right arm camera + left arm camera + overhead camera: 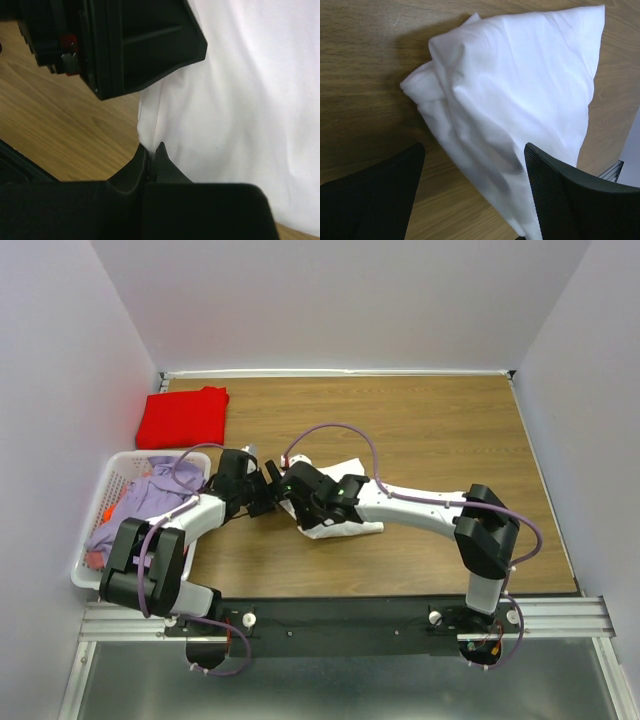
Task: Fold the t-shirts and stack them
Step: Neatly place the folded tshirt to the corner
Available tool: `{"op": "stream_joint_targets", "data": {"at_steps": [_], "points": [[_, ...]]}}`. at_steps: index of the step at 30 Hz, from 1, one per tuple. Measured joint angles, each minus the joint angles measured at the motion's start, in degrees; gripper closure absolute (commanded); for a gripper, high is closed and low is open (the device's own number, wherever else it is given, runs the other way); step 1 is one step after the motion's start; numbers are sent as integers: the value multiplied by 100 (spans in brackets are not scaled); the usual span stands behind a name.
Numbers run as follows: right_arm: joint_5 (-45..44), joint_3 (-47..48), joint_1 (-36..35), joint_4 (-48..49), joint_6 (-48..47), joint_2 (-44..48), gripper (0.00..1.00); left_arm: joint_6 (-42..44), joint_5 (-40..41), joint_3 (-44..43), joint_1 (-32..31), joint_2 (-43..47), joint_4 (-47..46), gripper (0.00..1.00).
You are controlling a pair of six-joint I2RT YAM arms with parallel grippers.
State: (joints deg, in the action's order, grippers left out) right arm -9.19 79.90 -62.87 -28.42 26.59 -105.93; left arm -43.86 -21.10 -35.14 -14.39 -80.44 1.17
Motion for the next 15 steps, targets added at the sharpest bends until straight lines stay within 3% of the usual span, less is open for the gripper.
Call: {"op": "stream_joint_targets", "data": {"at_steps": [10,15], "points": [[262,-149,122,352,129,26,100,-365,155,98,-284,129,-212,12],[310,-173,122,463,188,26,100,-544,297,136,-544,107,-337,18]]}}
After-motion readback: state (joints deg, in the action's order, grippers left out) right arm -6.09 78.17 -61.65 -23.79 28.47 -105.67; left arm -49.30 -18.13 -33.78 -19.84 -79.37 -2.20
